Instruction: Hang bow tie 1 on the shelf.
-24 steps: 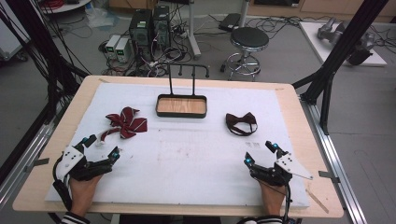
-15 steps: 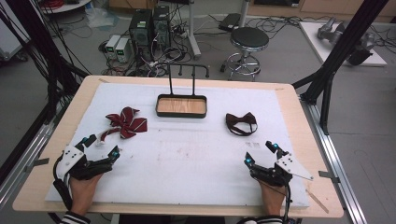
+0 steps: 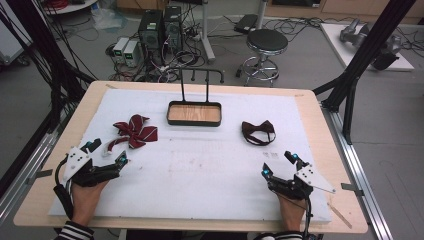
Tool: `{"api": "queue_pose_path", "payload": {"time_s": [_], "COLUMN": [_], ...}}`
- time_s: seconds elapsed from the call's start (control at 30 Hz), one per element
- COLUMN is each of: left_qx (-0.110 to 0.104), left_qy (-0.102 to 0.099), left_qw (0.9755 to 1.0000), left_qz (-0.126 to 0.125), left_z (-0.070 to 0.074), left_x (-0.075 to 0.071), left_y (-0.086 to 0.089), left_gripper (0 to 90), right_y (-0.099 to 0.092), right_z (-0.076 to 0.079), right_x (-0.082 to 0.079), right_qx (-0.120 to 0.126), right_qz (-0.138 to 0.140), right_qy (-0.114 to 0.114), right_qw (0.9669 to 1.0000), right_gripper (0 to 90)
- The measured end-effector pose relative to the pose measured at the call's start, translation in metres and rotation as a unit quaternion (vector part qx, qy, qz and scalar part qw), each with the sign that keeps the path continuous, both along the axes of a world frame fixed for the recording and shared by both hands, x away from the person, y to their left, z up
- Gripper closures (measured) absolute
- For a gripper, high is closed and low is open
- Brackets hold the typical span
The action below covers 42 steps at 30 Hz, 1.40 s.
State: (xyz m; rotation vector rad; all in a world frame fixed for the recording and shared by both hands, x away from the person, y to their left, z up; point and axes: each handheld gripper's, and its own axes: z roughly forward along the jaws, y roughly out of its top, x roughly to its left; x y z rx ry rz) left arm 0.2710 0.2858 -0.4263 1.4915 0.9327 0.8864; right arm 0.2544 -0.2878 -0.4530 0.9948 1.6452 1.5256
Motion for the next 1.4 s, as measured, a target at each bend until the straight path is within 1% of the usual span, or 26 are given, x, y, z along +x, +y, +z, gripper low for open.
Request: {"api": "queue_pose_path", "payload": {"time_s": [0.07, 0.1, 0.13, 0.2, 0.3, 0.4, 0.43, 0.5, 0.6, 0.73, 0.77, 0.8, 0.83, 0.87, 0.9, 0.93, 0.97, 1.07, 1.1, 1.13, 1.23, 1.27, 1.3, 1.33, 1.37, 1.4], "left_qx": [0.011, 0.011, 0.017, 0.02, 0.027, 0.035, 0.037, 0.037, 0.053, 0.084, 0.084, 0.097, 0.102, 0.102, 0.11, 0.11, 0.119, 0.135, 0.135, 0.143, 0.154, 0.154, 0.16, 0.16, 0.16, 0.159], "left_qy": [0.007, 0.007, 0.014, 0.017, 0.029, 0.048, 0.06, 0.066, 0.075, 0.094, 0.094, 0.103, 0.106, 0.106, 0.109, 0.109, 0.117, 0.124, 0.124, 0.135, 0.151, 0.151, 0.161, 0.161, 0.168, 0.172], "left_qw": [0.9999, 0.9999, 0.9997, 0.9997, 0.9992, 0.9982, 0.9975, 0.9971, 0.9958, 0.9919, 0.9919, 0.9897, 0.9889, 0.9889, 0.9876, 0.9876, 0.9856, 0.9826, 0.9826, 0.98, 0.9758, 0.9758, 0.9733, 0.9733, 0.972, 0.9715], "left_qz": [-0.003, -0.003, -0.003, -0.004, -0.008, -0.012, -0.01, -0.009, -0.007, -0.016, -0.016, -0.02, -0.022, -0.022, -0.023, -0.023, -0.025, -0.03, -0.03, -0.029, -0.033, -0.033, -0.036, -0.036, -0.037, -0.037], "left_z": [0.006, 0.006, 0.011, 0.013, 0.02, 0.026, 0.03, 0.034, 0.039, 0.042, 0.042, 0.043, 0.044, 0.044, 0.045, 0.045, 0.046, 0.046, 0.046, 0.046, 0.046, 0.046, 0.045, 0.045, 0.044, 0.043], "left_x": [0.003, 0.003, 0.006, 0.008, 0.013, 0.02, 0.025, 0.03, 0.039, 0.05, 0.05, 0.056, 0.058, 0.058, 0.062, 0.062, 0.068, 0.075, 0.075, 0.08, 0.088, 0.088, 0.094, 0.094, 0.098, 0.1], "left_y": [-0.001, -0.001, -0.002, -0.003, -0.003, -0.003, -0.002, 0.0, 0.0, -0.001, -0.001, -0.002, -0.002, -0.002, -0.003, -0.003, -0.003, -0.004, -0.004, -0.003, -0.003, -0.003, -0.003, -0.003, -0.003, -0.003], "left_gripper": [4.2, 4.2, 4.3, 4.2, 4.3, 4.2, 4.2, 4.2, 4.3, 4.3, 4.3, 4.3, 4.2, 4.2, 4.2, 4.3, 4.2, 4.2, 4.2, 4.2, 4.2, 4.3, 4.2, 4.3, 4.2, 4.2], "right_y": [0.0, 0.0, 0.0, 0.0, 0.0, 0.0, 0.0, 0.0, 0.0, 0.0, 0.0, 0.0, 0.0, 0.0, 0.0, 0.0, 0.0, 0.0, 0.0, 0.0, 0.0, 0.0, 0.0, 0.0, 0.0, 0.0], "right_z": [0.0, 0.0, 0.0, 0.0, 0.0, 0.0, 0.0, 0.0, 0.0, 0.0, 0.0, 0.0, 0.0, 0.0, 0.0, 0.0, 0.0, 0.0, 0.0, 0.0, 0.0, 0.0, 0.0, 0.0, 0.0, 0.0], "right_x": [0.0, 0.0, 0.0, 0.0, 0.0, 0.0, 0.0, 0.0, 0.0, 0.0, 0.0, 0.0, 0.0, 0.0, 0.0, 0.0, 0.0, 0.0, 0.0, 0.0, 0.0, 0.0, 0.0, 0.0, 0.0, 0.0], "right_qx": [0.0, 0.0, 0.001, 0.001, 0.002, 0.002, 0.002, 0.003, 0.003, 0.003, 0.003, 0.003, 0.003, 0.002, 0.002, 0.002, 0.002, 0.002, 0.001, 0.001, 0.001, 0.003, 0.003, 0.003, 0.002, 0.002], "right_qz": [0.0, 0.0, 0.0, -0.001, -0.002, -0.002, -0.001, -0.002, -0.002, -0.002, -0.002, -0.002, -0.002, -0.003, -0.003, -0.003, -0.003, -0.003, -0.004, -0.004, -0.004, -0.004, -0.003, -0.003, -0.004, -0.004], "right_qy": [0.0, 0.0, 0.0, 0.002, 0.002, 0.002, 0.002, 0.001, 0.001, 0.001, 0.001, 0.001, 0.001, 0.001, 0.001, 0.001, 0.001, 0.001, 0.0, 0.0, 0.001, 0.003, 0.004, 0.005, 0.004, 0.004], "right_qw": [1.0, 1.0, 1.0, 1.0, 1.0, 1.0, 1.0, 1.0, 1.0, 1.0, 1.0, 1.0, 1.0, 1.0, 1.0, 1.0, 1.0, 1.0, 1.0, 1.0, 1.0, 1.0, 1.0, 1.0, 1.0, 1.0], "right_gripper": [10.4, 10.4, 10.4, 10.4, 10.4, 10.5, 10.4, 10.4, 10.5, 10.4, 10.4, 10.4, 10.5, 10.4, 10.4, 10.4, 10.4, 10.4, 10.4, 10.4, 10.4, 10.4, 10.4, 10.4, 10.4, 10.4]}}
